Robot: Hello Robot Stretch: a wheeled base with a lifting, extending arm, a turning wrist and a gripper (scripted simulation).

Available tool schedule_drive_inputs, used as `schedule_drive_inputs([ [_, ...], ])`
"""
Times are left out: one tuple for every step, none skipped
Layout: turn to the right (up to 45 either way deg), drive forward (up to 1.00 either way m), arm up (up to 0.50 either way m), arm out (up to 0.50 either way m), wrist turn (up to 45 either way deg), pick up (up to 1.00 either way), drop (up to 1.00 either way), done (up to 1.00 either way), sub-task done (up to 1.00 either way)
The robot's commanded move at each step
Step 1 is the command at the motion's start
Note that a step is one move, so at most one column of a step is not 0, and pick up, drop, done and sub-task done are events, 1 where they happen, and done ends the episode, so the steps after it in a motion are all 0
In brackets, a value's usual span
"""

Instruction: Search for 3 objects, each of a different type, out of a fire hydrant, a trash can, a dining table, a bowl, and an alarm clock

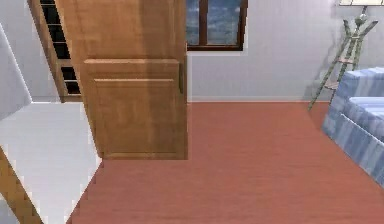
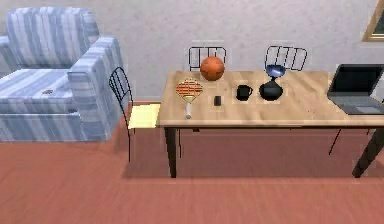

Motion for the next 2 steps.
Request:
schedule_drive_inputs([
  [-24.0, 0.00, 0.00, 0.00, 0.0, 0.00, 0.00, 0.00, 0.00],
  [0.0, 1.00, 0.00, 0.00, 0.0, 0.00, 0.00, 0.00, 0.00],
])
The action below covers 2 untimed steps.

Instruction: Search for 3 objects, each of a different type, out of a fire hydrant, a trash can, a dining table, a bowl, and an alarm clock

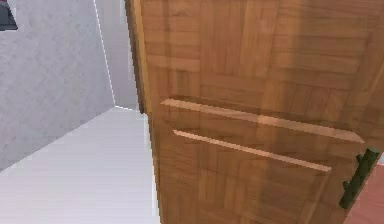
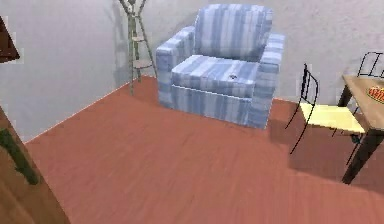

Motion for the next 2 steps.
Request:
schedule_drive_inputs([
  [-12.0, 0.00, 0.00, 0.00, 0.0, 0.00, 0.00, 0.00, 0.00],
  [0.0, 0.10, 0.00, 0.00, 0.0, 0.00, 0.00, 0.00, 0.00],
])
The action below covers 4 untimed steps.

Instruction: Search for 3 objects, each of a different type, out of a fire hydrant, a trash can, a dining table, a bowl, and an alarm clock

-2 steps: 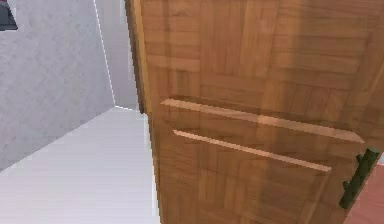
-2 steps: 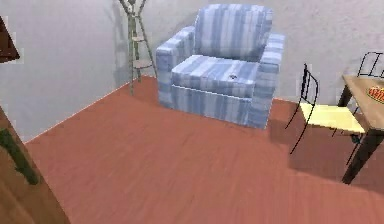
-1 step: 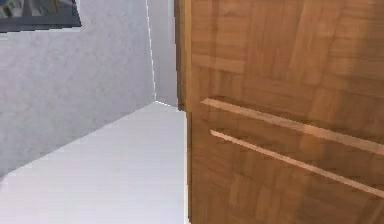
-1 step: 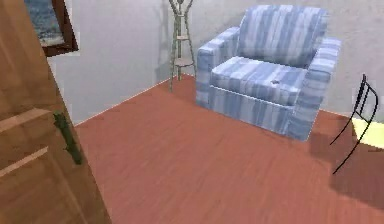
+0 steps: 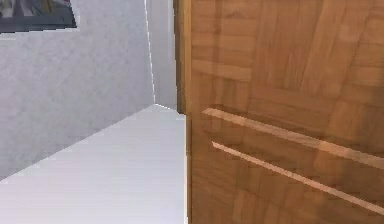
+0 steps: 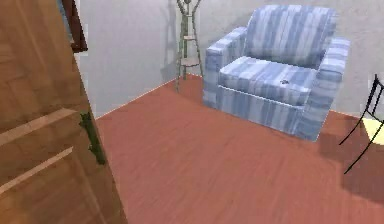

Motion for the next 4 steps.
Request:
schedule_drive_inputs([
  [-21.0, 0.00, 0.00, 0.00, 0.0, 0.00, 0.00, 0.00, 0.00],
  [0.0, 0.50, 0.00, 0.00, 0.0, 0.00, 0.00, 0.00, 0.00],
  [-45.0, 0.00, 0.00, 0.00, 0.0, 0.00, 0.00, 0.00, 0.00],
  [-27.0, 0.00, 0.00, 0.00, 0.0, 0.00, 0.00, 0.00, 0.00],
])
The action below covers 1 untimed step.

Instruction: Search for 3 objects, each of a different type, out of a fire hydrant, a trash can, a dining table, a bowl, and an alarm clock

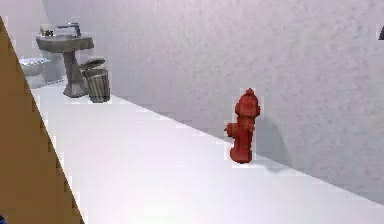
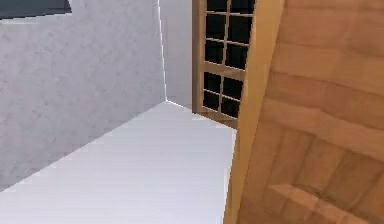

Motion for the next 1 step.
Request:
schedule_drive_inputs([
  [0.0, 0.40, 0.00, 0.00, 0.0, 0.00, 0.00, 0.00, 0.00],
])
